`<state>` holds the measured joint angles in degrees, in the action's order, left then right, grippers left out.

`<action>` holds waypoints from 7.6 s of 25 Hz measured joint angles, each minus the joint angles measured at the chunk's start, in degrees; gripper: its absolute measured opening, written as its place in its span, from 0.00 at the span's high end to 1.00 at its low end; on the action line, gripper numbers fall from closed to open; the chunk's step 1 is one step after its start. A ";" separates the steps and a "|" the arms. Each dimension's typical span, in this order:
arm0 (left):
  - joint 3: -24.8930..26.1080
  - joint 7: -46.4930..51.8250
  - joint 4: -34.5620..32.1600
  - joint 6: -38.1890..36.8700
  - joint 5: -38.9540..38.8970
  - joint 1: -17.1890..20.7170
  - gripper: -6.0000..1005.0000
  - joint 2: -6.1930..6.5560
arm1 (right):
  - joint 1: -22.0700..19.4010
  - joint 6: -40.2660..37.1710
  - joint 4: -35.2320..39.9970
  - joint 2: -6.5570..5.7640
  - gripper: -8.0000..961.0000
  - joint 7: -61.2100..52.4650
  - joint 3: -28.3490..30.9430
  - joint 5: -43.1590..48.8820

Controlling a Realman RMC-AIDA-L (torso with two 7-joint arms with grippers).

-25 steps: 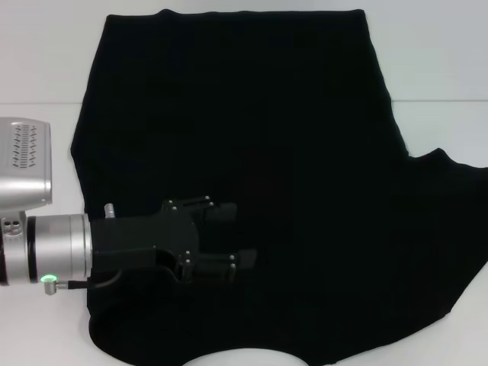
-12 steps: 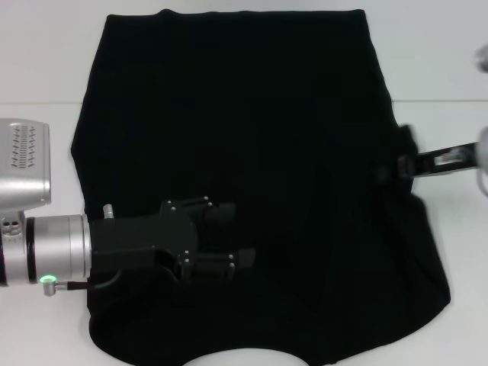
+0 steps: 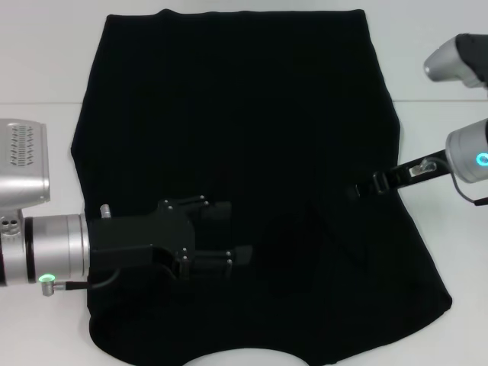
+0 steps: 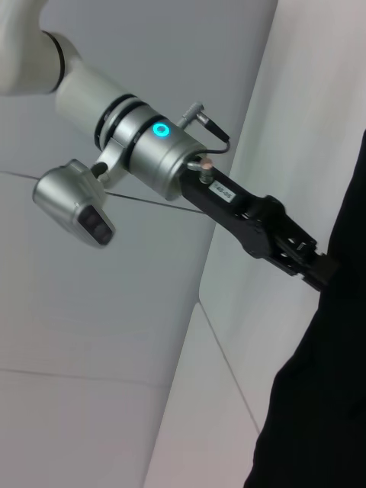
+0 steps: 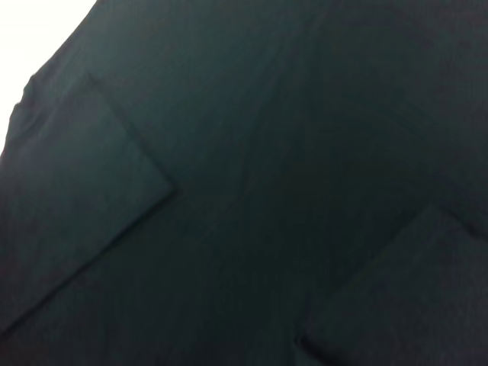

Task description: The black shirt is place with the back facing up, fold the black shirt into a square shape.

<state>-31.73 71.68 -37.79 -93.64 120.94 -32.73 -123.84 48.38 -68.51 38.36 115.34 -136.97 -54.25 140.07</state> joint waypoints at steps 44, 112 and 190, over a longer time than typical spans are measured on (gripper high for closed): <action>-2.12 -3.72 -16.18 6.77 14.33 11.17 0.16 -0.53 | -2.65 0.67 -7.98 4.45 0.27 31.05 5.74 -27.31; 8.35 -4.82 -9.47 4.27 6.74 13.92 0.98 -0.37 | -17.46 -15.61 -7.13 -5.38 0.27 27.56 12.66 -28.03; 8.96 -4.97 -9.91 5.58 4.92 13.22 0.98 -0.18 | -11.11 -19.12 -5.03 -4.29 0.34 12.62 12.90 1.06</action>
<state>-22.76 66.71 -47.70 -88.06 125.86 -19.51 -124.02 37.26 -87.63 33.34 111.06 -124.35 -41.35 141.13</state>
